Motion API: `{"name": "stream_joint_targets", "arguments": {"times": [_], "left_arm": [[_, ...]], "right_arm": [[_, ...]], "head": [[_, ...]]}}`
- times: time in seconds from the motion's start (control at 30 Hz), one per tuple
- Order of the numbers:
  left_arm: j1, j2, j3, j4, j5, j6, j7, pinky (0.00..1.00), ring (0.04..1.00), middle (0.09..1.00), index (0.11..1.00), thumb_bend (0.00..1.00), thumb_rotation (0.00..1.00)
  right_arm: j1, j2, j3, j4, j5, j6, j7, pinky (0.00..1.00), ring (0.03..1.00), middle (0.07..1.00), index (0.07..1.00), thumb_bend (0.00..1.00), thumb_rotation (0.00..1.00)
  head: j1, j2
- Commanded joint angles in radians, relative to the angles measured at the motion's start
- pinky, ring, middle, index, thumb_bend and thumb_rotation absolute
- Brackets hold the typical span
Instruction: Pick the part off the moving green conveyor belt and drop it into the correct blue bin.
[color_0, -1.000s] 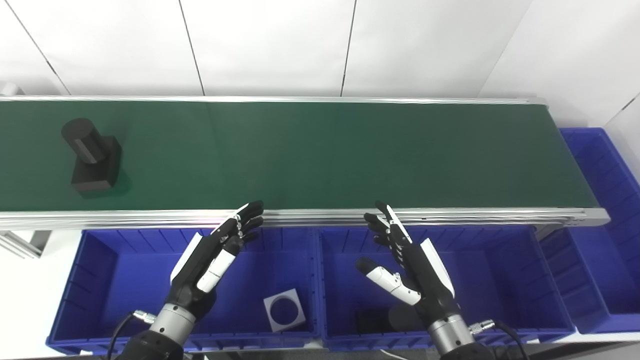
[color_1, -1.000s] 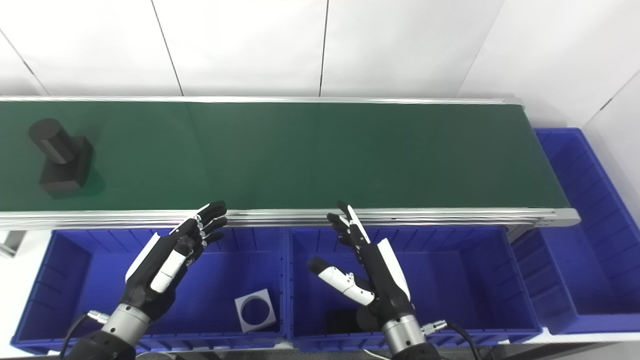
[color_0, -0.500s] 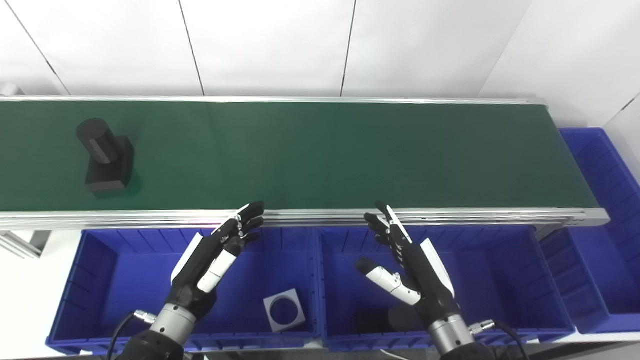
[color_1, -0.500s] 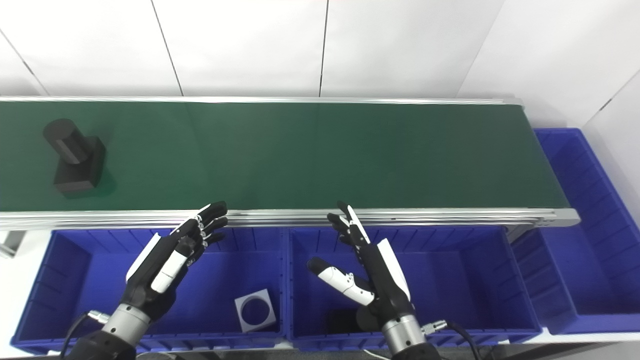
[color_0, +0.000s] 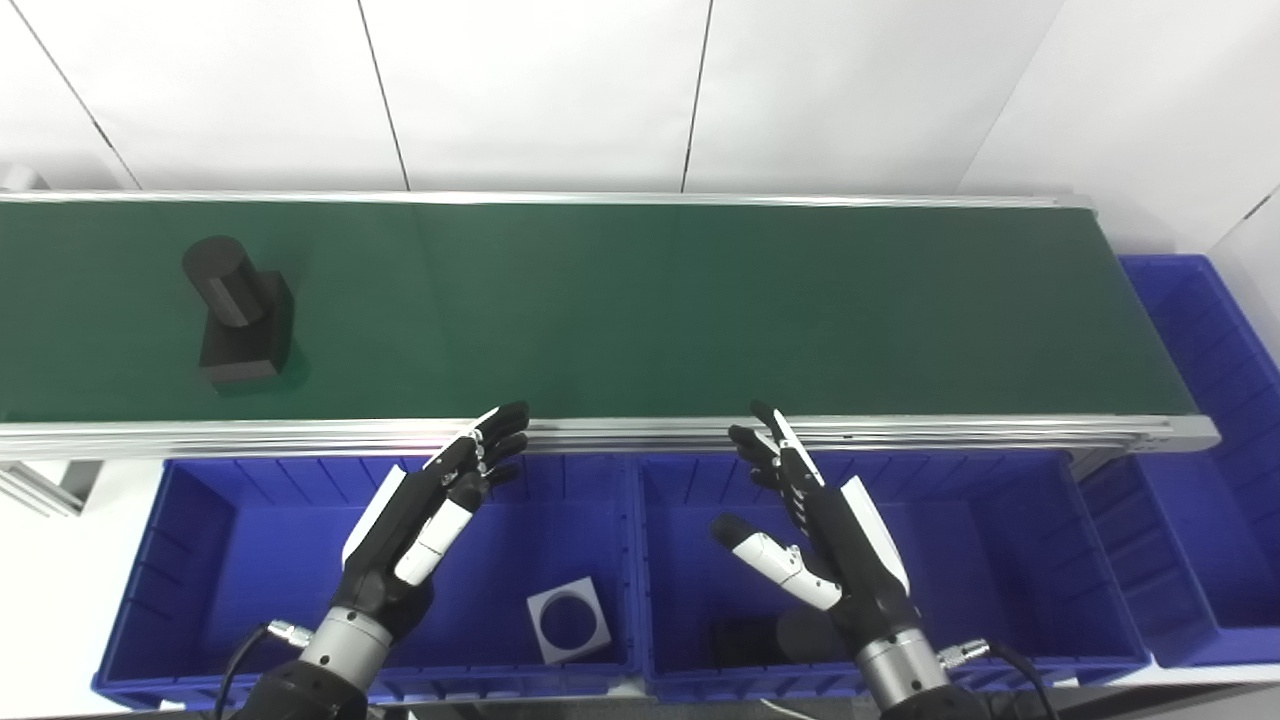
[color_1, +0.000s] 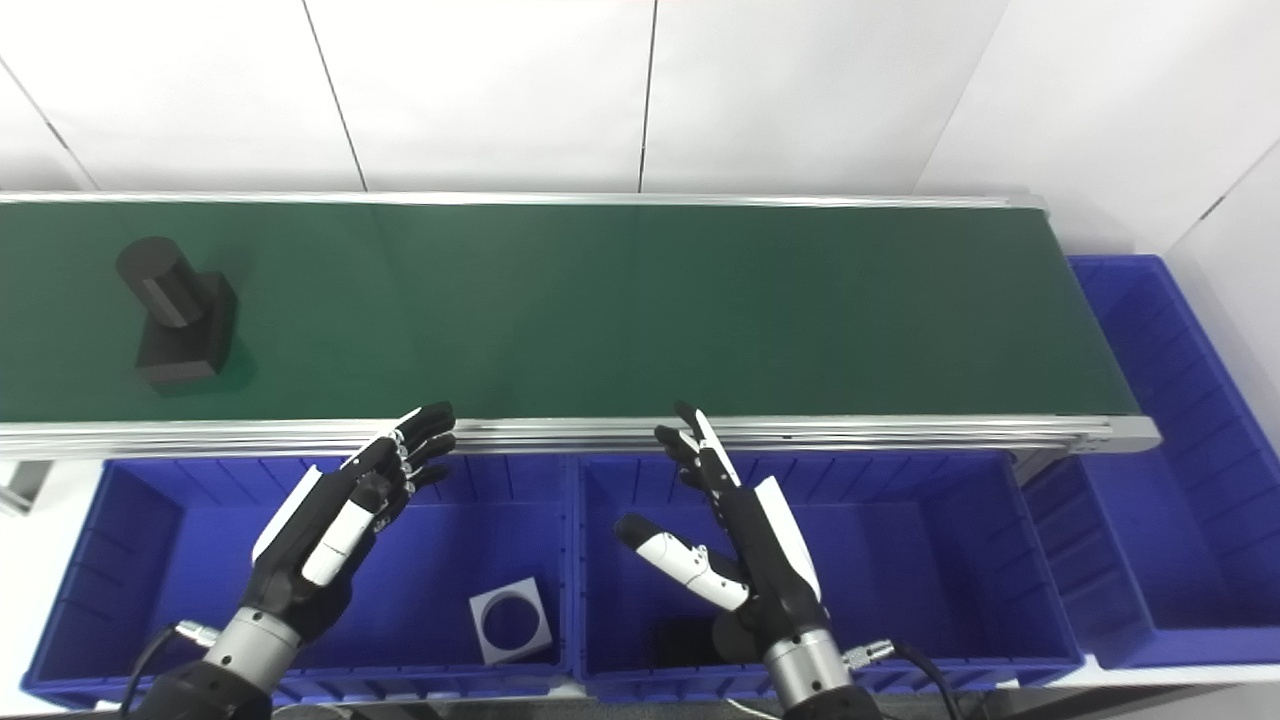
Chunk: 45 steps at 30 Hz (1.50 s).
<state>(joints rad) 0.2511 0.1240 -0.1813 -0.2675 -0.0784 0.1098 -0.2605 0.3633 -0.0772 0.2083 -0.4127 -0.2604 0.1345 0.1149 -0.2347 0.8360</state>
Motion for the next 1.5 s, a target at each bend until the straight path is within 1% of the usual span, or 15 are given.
{"name": "stream_joint_targets", "arguments": {"times": [0.0,0.63,0.8,0.83,0.87,0.9,1.0,1.03,1.07,1.2,1.23,1.3,1.33,1.37,1.47], "left_arm": [[-0.012,0.001,0.000,-0.018,-0.001,-0.042,-0.001,0.89,0.918,0.925,0.885,0.80,0.84],[-0.012,0.008,-0.006,-0.020,0.014,-0.047,-0.002,0.89,0.920,0.930,0.888,0.77,0.87],[-0.016,0.006,-0.009,-0.004,0.018,-0.059,-0.006,0.90,0.925,0.935,0.891,0.77,0.88],[-0.015,0.003,-0.010,0.004,0.017,-0.065,-0.006,0.90,0.927,0.935,0.893,0.77,0.88],[-0.014,0.000,-0.011,0.010,0.016,-0.069,-0.006,0.91,0.928,0.936,0.894,0.76,0.87],[-0.013,-0.002,-0.014,0.018,0.019,-0.077,-0.006,0.91,0.928,0.936,0.895,0.76,0.87],[-0.008,-0.002,-0.028,0.024,0.045,-0.087,-0.001,0.91,0.935,0.944,0.901,0.72,0.87],[-0.005,-0.006,-0.033,0.026,0.054,-0.090,0.004,0.91,0.935,0.944,0.901,0.72,0.87],[-0.003,-0.009,-0.036,0.029,0.061,-0.093,0.008,0.91,0.935,0.945,0.903,0.71,0.87],[0.005,-0.023,-0.055,0.047,0.090,-0.109,0.020,0.92,0.960,0.967,0.911,0.68,0.88],[0.005,-0.024,-0.059,0.050,0.096,-0.109,0.023,0.92,0.969,0.973,0.913,0.69,0.88],[0.008,-0.032,-0.066,0.058,0.108,-0.116,0.031,0.93,0.983,0.982,0.915,0.69,0.89],[0.007,-0.036,-0.070,0.071,0.112,-0.131,0.033,0.93,0.984,0.983,0.915,0.69,0.89],[0.007,-0.039,-0.071,0.079,0.115,-0.143,0.034,0.93,0.985,0.981,0.916,0.68,0.89],[0.005,-0.058,-0.074,0.116,0.121,-0.181,0.045,0.93,0.988,0.975,0.915,0.68,0.89]], "right_arm": [[-0.011,0.001,-0.002,-0.026,0.003,-0.005,-0.002,0.89,0.916,0.909,0.995,0.75,0.71],[-0.013,-0.004,-0.001,-0.024,-0.004,-0.002,0.001,0.90,0.923,0.911,0.994,0.75,0.72],[-0.015,-0.010,-0.002,-0.014,-0.014,-0.007,-0.001,0.89,0.922,0.929,0.980,0.75,0.73],[-0.014,-0.014,-0.002,-0.010,-0.022,-0.011,-0.002,0.88,0.919,0.934,0.968,0.75,0.74],[-0.014,-0.018,-0.002,-0.007,-0.026,-0.014,-0.003,0.87,0.919,0.943,0.956,0.75,0.76],[-0.013,-0.023,-0.004,-0.005,-0.026,-0.018,-0.002,0.87,0.919,0.945,0.952,0.75,0.76],[-0.007,-0.035,-0.011,-0.006,-0.006,-0.022,0.006,0.87,0.926,0.952,0.927,0.72,0.75],[-0.003,-0.041,-0.013,-0.007,-0.002,-0.022,0.007,0.87,0.926,0.952,0.926,0.72,0.75],[0.000,-0.045,-0.015,-0.007,0.000,-0.023,0.007,0.87,0.924,0.952,0.920,0.71,0.74],[0.013,-0.058,-0.024,0.000,0.015,-0.034,0.003,0.89,0.936,0.954,0.908,0.70,0.73],[0.014,-0.059,-0.026,0.003,0.018,-0.037,0.002,0.90,0.939,0.947,0.896,0.69,0.71],[0.015,-0.059,-0.032,0.016,0.039,-0.068,-0.004,0.93,0.953,0.926,0.814,0.65,0.66],[0.015,-0.061,-0.035,0.026,0.052,-0.084,-0.005,0.93,0.954,0.925,0.809,0.65,0.65],[0.015,-0.062,-0.038,0.032,0.061,-0.095,-0.005,0.93,0.959,0.924,0.778,0.63,0.63],[0.015,-0.067,-0.046,0.060,0.079,-0.127,-0.009,0.93,0.961,0.923,0.750,0.61,0.60]], "head": [[0.001,0.001],[0.004,-0.001],[0.026,-0.014],[0.066,-0.022],[0.072,-0.025],[0.105,-0.042],[0.135,-0.060],[0.167,-0.084],[0.172,-0.087],[0.242,-0.145],[0.242,-0.145],[0.263,-0.160],[0.276,-0.177],[0.276,-0.177],[0.294,-0.209]]}}
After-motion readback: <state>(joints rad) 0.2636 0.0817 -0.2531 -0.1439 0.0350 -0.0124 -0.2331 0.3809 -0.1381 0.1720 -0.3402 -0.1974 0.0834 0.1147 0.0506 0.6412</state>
